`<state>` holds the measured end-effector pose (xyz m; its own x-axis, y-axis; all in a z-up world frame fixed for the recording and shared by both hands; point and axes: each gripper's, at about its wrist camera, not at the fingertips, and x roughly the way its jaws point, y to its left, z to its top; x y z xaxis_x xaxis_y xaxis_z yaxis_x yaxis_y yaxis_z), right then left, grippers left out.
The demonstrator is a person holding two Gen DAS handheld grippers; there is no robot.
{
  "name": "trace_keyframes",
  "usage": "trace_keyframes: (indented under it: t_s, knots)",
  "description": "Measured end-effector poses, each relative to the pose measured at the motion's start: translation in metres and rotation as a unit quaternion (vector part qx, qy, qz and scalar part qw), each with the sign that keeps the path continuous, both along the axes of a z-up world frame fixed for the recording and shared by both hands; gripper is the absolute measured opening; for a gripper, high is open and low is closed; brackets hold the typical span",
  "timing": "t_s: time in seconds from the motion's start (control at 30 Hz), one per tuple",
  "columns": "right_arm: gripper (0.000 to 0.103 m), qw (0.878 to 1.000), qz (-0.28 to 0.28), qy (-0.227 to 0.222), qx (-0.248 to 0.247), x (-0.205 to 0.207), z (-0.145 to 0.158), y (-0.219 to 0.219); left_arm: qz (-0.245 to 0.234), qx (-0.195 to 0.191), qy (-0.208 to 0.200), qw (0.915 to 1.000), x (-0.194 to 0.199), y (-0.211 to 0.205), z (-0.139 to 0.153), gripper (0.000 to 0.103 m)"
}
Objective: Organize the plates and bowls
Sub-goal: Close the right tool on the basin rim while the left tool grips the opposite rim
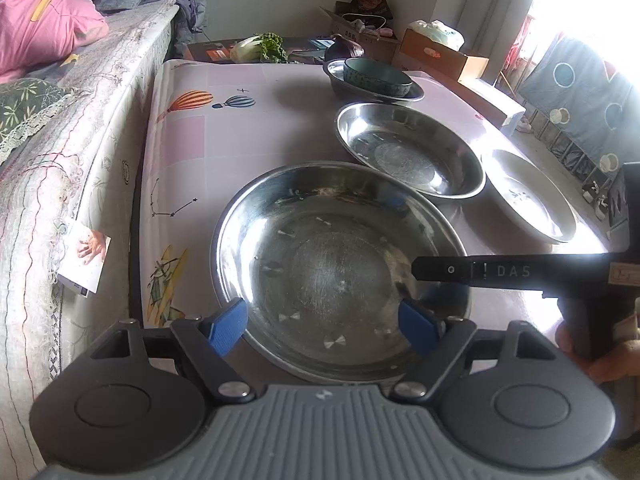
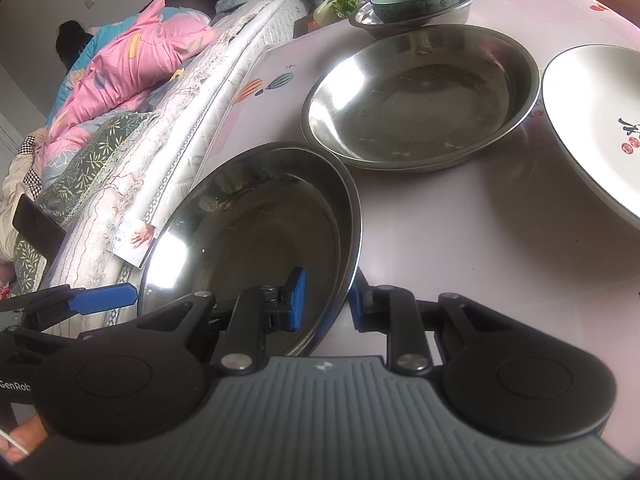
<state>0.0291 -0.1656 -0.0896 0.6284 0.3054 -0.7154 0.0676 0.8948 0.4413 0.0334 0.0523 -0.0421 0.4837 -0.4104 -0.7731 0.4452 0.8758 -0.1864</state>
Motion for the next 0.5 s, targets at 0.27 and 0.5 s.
trace_keyframes:
  t_s: [0.27, 0.5]
  knots:
    - [0.024, 0.999, -0.025, -0.021, -0.013, -0.024, 0.005, -0.008, 0.013, 0.021, -0.017, 0.9995, -0.008, -0.007, -0.002, 0.084]
    - [0.042, 0.998, -0.034, -0.039, -0.022, -0.037, 0.019, -0.015, 0.058, -0.021, -0.036, 0.9975, -0.008, 0.016, 0.012, 0.096]
